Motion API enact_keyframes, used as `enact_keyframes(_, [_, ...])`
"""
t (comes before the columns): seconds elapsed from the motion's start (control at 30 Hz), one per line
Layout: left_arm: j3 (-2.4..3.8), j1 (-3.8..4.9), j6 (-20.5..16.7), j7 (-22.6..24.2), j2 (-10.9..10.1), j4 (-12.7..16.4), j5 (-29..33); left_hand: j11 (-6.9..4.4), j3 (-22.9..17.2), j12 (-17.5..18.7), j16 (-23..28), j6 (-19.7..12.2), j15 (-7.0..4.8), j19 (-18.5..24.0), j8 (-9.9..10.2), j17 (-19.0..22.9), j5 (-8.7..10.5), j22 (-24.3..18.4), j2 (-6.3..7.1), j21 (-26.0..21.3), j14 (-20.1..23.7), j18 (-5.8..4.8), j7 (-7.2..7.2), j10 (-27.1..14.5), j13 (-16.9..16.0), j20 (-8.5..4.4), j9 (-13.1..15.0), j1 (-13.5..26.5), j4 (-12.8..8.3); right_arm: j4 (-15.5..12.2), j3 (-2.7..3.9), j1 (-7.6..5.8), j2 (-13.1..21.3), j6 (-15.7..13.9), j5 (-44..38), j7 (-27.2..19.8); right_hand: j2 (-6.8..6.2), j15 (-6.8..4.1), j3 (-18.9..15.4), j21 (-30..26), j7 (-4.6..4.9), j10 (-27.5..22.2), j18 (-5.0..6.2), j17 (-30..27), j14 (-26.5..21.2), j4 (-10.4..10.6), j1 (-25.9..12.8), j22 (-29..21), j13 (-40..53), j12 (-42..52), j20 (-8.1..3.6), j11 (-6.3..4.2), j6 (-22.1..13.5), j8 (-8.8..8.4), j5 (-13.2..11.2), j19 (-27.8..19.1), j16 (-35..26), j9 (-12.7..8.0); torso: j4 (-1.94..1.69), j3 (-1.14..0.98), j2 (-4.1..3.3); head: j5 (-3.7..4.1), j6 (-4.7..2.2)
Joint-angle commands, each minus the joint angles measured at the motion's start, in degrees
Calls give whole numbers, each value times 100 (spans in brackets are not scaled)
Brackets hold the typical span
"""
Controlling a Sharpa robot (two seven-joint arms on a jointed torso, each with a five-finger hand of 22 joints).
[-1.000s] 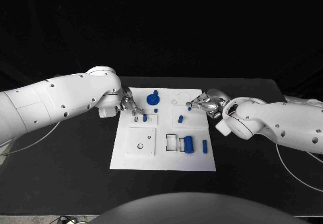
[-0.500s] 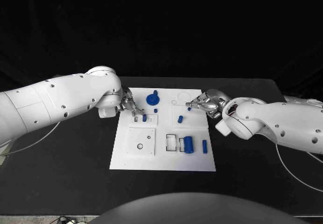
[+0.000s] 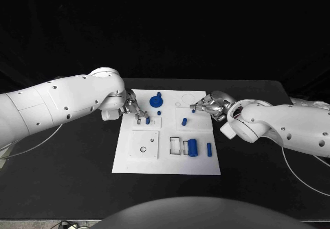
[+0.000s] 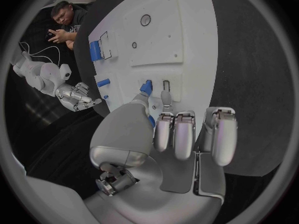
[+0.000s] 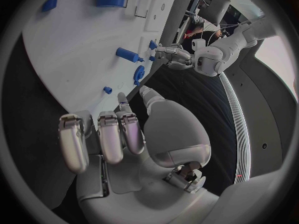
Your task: Assemble the parts on the task board
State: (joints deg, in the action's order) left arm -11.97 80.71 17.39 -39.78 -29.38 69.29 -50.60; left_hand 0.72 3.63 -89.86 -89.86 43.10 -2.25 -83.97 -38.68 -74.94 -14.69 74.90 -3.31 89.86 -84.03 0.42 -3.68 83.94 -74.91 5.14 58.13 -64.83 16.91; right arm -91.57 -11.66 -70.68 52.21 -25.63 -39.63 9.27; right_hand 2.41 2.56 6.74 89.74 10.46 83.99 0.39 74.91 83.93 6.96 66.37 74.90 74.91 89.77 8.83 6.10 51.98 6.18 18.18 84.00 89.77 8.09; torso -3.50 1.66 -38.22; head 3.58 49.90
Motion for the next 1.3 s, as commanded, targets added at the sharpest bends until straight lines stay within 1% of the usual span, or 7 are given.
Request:
enact_keyframes(0.03, [0, 3, 135, 15, 17, -1, 33, -34, 32, -14, -14, 26, -31, -603, 32, -1506, 20, 1510, 11, 14, -597, -42, 1, 606, -1509, -19, 9, -19, -6, -7, -1, 5, -3, 19, -51, -17, 20, 34, -35, 26, 16, 601, -39, 1509, 607, -12, 34, 1510, 1509, 23, 29, 47, -14, 26, 32, 600, 23, 8, 0, 0, 3, 1, 2])
enact_keyframes(0.77, [-1, 3, 247, 27, 5, 3, 50, -32, 41, -14, -14, 21, -30, -603, 38, -1506, 20, 1510, 7, 14, -597, -42, -1, 606, -1509, -20, 9, -17, -9, 4, -1, 5, -6, 10, -52, -22, 20, 34, -35, 26, 16, 601, -39, 1509, 607, -12, 34, 1510, 1509, 23, 29, 47, -14, 26, 32, 600, 23, 8, 0, 1, 4, 19, 7])
enact_keyframes(0.87, [-1, 3, 271, 33, -4, 8, 52, -32, 43, -14, -14, 19, -30, -603, 39, -1506, 20, 1510, 8, 14, -597, -42, -1, 606, -1509, -20, 9, -19, -12, 7, -1, 5, -13, 11, -52, -22, 20, 34, -35, 26, 16, 601, -39, 1509, 607, -12, 34, 1510, 1509, 23, 29, 47, -14, 26, 32, 600, 23, 8, 2, 1, 1, 10, 5])
enact_keyframes(1.0, [-1, 3, 289, 42, -14, 14, 59, -32, 48, -14, -14, 15, -29, -603, 42, -1506, 21, 1510, 13, 14, -597, -42, -1, 606, -1509, -20, 10, -26, -16, 10, -1, 7, -19, 10, -52, -26, 20, 34, -35, 26, 16, 601, -39, 1509, 607, -12, 34, 1510, 1509, 23, 29, 47, -14, 26, 32, 600, 23, 8, -5, 5, 4, 21, 8])
enact_keyframes(1.3, [-1, 3, 310, 52, -26, 26, 69, -31, 59, -14, -14, 10, -29, -603, 46, -1506, 27, 1510, 25, 14, -597, -42, -2, 606, -1509, -21, 11, -41, -21, 12, -1, 10, -21, 12, -52, -26, 25, 38, -35, 26, 22, 601, -39, 1509, 607, -15, 46, 1510, 1509, 23, 33, 52, -15, 32, 38, 600, 23, 9, 0, 2, 2, 15, 10])
